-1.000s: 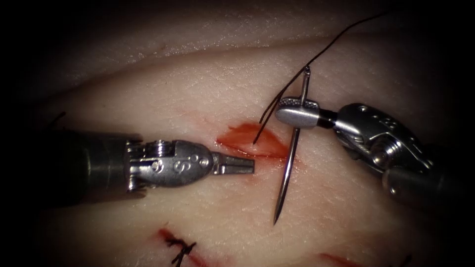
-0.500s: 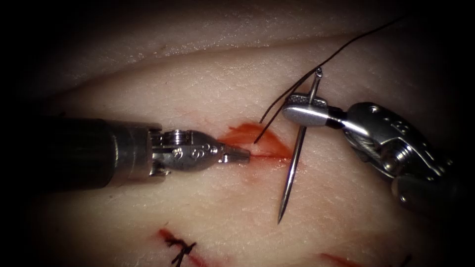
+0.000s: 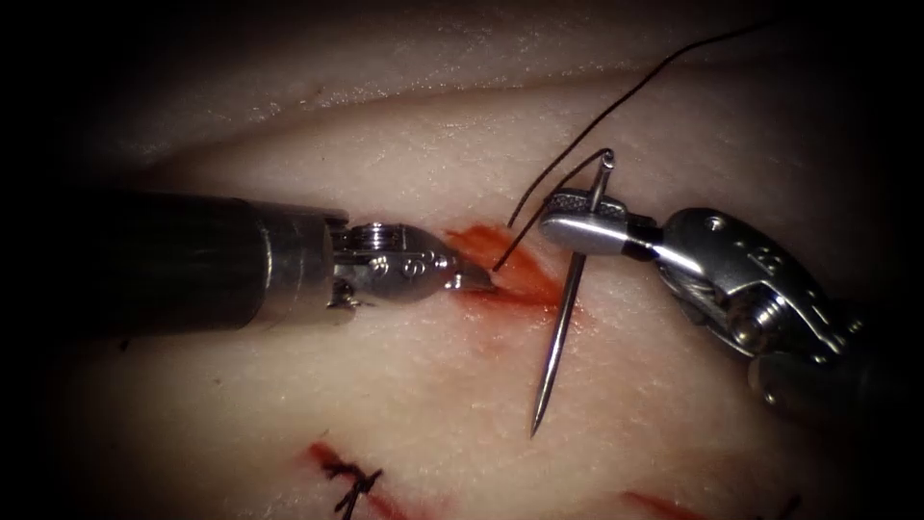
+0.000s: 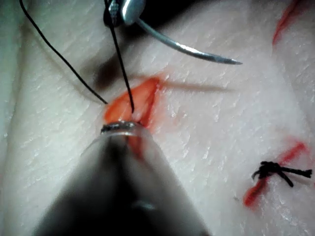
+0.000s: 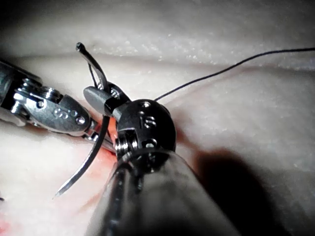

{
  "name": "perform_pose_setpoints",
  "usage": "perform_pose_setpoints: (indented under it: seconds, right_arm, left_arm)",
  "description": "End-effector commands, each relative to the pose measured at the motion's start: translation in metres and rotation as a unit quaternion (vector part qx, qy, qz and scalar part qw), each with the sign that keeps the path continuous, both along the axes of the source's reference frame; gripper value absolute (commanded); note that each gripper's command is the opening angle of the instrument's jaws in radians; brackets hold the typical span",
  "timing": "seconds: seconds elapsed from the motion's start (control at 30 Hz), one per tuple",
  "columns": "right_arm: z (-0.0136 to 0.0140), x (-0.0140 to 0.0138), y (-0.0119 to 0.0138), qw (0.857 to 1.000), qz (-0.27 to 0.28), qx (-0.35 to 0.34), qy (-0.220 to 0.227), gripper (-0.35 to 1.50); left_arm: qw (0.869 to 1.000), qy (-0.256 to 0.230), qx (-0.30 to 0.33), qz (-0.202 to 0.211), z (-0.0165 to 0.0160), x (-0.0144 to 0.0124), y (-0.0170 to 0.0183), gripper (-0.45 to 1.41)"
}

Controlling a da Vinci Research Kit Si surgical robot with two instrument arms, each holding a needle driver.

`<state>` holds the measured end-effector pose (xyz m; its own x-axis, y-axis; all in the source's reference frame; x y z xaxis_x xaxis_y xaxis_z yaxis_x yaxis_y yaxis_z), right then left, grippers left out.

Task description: Wound Closure

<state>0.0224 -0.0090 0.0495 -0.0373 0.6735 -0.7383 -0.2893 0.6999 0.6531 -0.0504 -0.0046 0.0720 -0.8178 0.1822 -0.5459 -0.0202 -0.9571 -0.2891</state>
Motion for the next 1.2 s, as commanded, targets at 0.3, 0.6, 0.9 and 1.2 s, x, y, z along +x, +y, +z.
perform_pose_setpoints:
  seconds: [0.3, 0.6, 0.9, 1.2]
  right_arm:
    - [0.0019, 0.0006, 0.0021, 0.999, -0.002, -0.050, -0.003, -0.35]
    - [0.0044, 0.0026, 0.0030, 0.992, -0.009, -0.122, -0.008, -0.35]
    - [0.0069, 0.0040, 0.0025, 0.983, -0.015, -0.183, -0.018, -0.35]
    - [0.0087, 0.0043, 0.0016, 0.979, -0.012, -0.204, -0.023, -0.35]
  left_arm:
    - [0.997, 0.054, 0.016, 0.061, 0.0007, -0.0005, -0.0010, 0.37]
    - [0.996, 0.045, 0.020, 0.072, -0.0001, -0.0004, -0.0028, 0.88]
    - [0.996, 0.039, 0.025, 0.073, -0.0005, -0.0007, -0.0033, 0.86]
    - [0.997, 0.027, 0.019, 0.065, -0.0010, -0.0007, -0.0034, 0.86]
